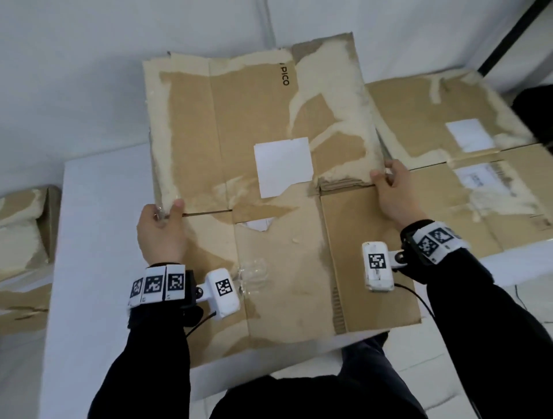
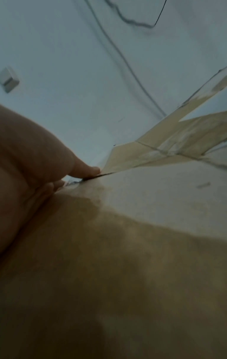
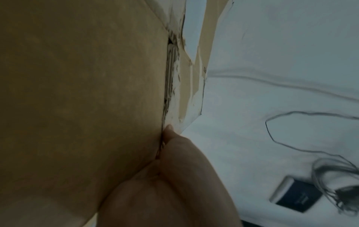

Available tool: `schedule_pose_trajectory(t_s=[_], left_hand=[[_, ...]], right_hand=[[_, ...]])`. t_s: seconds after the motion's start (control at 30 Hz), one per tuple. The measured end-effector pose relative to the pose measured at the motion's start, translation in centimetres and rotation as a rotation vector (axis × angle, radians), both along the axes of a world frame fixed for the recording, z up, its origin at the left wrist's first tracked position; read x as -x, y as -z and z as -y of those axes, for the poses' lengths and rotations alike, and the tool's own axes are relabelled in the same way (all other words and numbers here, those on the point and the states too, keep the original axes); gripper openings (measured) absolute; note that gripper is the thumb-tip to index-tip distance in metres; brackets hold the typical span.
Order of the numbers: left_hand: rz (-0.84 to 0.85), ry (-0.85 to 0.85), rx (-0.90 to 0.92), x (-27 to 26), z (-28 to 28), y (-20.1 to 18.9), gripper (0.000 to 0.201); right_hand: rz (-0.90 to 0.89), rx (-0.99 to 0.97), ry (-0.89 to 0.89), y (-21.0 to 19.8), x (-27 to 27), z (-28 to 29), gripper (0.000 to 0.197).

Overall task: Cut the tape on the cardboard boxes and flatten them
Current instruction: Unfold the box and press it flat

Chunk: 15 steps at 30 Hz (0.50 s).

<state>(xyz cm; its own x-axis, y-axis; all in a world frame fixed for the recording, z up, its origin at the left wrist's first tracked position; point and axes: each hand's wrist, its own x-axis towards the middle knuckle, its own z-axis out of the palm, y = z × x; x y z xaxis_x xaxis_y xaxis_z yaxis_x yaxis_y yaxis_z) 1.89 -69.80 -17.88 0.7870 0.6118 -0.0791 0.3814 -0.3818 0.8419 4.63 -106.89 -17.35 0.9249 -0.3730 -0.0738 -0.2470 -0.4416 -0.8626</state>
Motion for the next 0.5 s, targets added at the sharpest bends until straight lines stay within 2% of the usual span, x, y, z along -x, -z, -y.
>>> schedule_pose_trajectory(t_s=[0.2, 0.33, 0.5], left_hand=[[0.055, 0.043, 0.056, -3.1, 17.5, -0.6, 0.035], [0.001, 0.047, 0.140, -4.5, 28.8, -0.9, 0.035], [-0.047, 0.108, 0.206, -7.3, 40.4, 0.1, 0.031]], right_hand=[[0.022, 0.017, -0.022, -1.2, -3.9, 17.4, 0.029], [-0.080, 0.148, 0.010, -2.5, -5.4, 28.4, 0.038], [-0.141, 0.259, 0.058, -2.9, -8.4, 39.8, 0.040]])
